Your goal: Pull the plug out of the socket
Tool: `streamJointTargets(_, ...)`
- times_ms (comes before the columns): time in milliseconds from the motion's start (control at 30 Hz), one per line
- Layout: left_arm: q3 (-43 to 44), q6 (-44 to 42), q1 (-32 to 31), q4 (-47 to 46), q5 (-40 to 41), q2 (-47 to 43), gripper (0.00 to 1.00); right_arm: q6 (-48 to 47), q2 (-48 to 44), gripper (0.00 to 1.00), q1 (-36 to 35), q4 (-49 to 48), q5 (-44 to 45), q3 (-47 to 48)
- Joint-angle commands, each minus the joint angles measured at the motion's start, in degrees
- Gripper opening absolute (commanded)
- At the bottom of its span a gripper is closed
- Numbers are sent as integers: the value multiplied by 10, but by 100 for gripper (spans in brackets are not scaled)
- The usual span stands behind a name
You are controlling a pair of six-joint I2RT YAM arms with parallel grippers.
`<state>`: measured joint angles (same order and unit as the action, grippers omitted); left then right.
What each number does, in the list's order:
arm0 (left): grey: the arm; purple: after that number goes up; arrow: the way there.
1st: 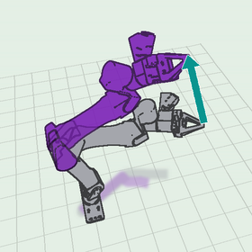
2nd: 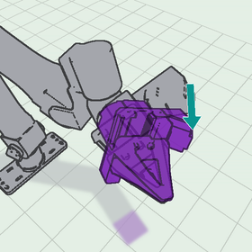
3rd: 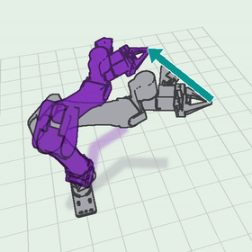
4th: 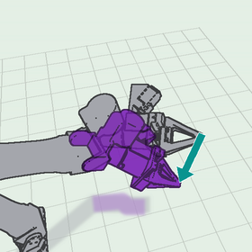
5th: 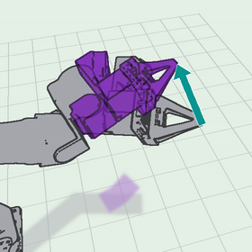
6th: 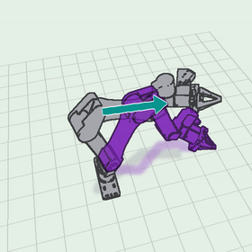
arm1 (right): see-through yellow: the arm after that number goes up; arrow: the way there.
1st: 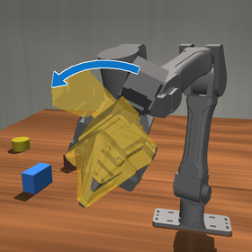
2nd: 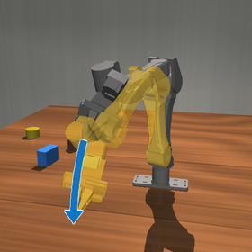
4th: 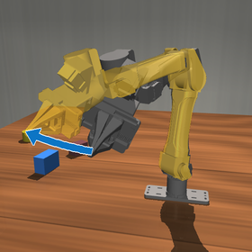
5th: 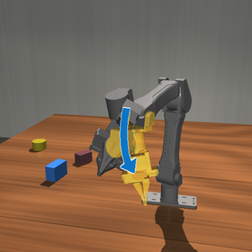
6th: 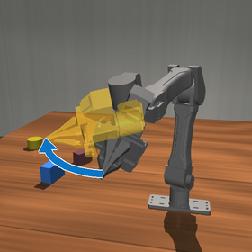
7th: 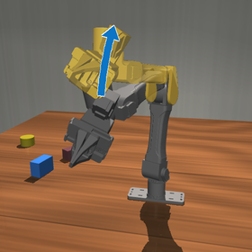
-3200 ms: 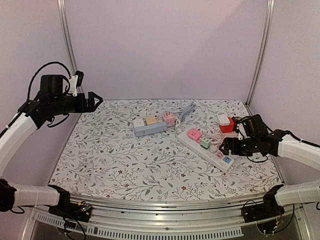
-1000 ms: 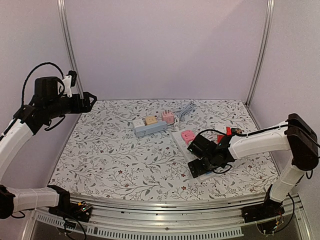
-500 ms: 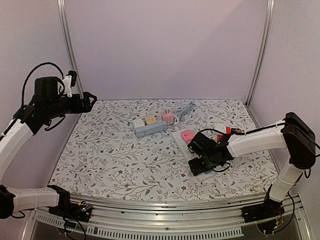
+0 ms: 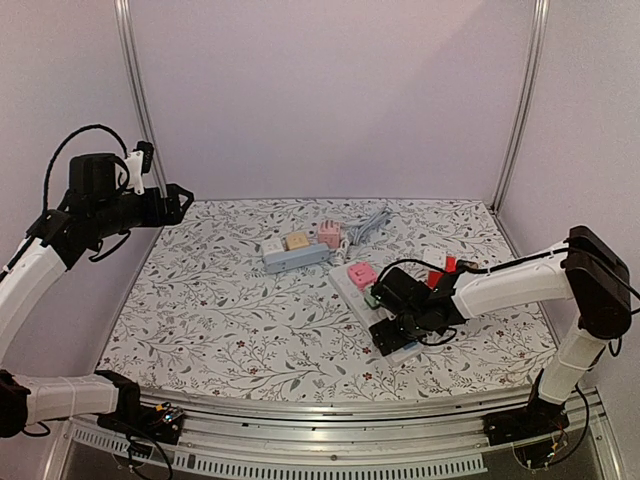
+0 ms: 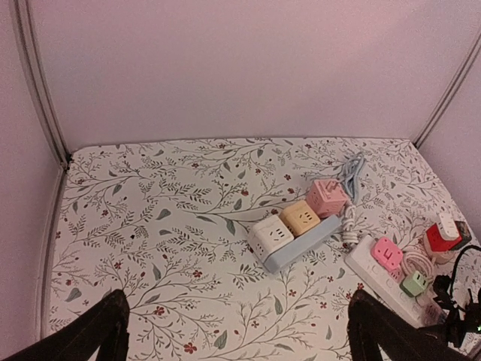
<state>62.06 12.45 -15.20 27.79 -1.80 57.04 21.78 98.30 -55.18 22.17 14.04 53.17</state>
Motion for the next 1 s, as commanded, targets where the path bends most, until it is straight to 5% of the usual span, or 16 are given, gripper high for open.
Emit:
streamJointTargets(0, -7, -1, 3, 2, 5, 8, 99, -31, -11, 56, -47, -30, -60, 1)
streamJointTargets(367, -7, 1, 3, 1, 4, 16, 100, -5, 66, 56, -178, -6, -66, 104)
streamJointTargets(567, -8, 2, 3, 1, 3, 16, 100, 14, 92, 58, -188, 1, -54, 137)
streamJointTargets(800, -10, 3, 1, -3, -19, 21, 100, 23, 27, 87, -188, 24, -15, 137)
streamJointTargets(967, -11, 4, -17, -7, -26, 31, 100, 33, -57, 97, -188, 57, 54, 120)
